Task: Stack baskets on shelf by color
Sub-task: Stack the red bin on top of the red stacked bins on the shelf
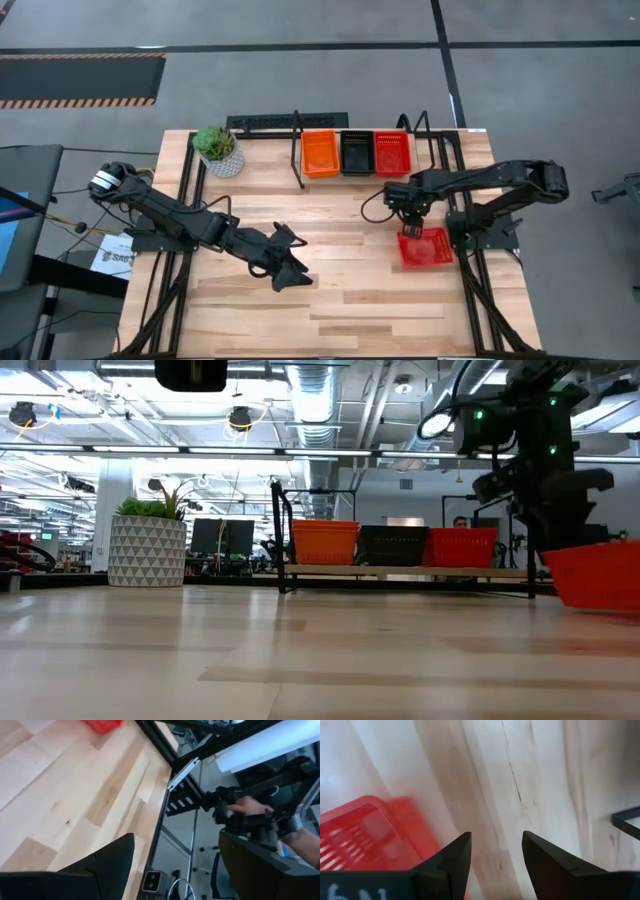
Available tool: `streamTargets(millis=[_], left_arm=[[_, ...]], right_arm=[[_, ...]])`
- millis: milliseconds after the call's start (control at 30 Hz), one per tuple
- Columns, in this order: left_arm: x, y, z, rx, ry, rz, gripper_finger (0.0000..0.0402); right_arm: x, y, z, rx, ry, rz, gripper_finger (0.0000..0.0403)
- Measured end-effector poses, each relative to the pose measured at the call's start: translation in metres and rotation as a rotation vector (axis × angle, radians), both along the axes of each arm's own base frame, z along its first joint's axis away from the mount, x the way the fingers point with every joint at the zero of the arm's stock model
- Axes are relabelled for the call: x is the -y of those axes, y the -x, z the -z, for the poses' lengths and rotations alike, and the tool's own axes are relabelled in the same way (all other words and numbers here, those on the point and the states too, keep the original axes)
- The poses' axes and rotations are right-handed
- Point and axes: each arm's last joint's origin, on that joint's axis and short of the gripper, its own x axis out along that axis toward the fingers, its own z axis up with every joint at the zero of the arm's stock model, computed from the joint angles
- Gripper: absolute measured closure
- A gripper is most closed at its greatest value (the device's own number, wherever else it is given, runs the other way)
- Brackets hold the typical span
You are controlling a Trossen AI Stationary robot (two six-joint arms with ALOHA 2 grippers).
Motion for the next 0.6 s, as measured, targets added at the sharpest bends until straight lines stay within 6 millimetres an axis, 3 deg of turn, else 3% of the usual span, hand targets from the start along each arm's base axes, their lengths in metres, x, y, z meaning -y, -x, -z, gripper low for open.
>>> streamTargets(millis=[200, 367, 600], left_arm=[[0.000, 0.000, 0.001, -0.009, -0.007, 0.000, 0.0123], [0.000, 0.000, 0.001, -0.008, -0.007, 0.000, 0.0123], [0.001, 0.002, 0.004, -0.038, -0.017, 0.007, 0.0123]], right_arm=[[-0.002, 0.007, -0.021, 0.029, -0.009, -0.020, 0.0206], [-0.014, 0.008, -0.023, 0.041, -0.121, -0.118, 0.0209], [-0.033, 0.009, -0.018, 0.010, -0.134, -0.212, 0.0207]])
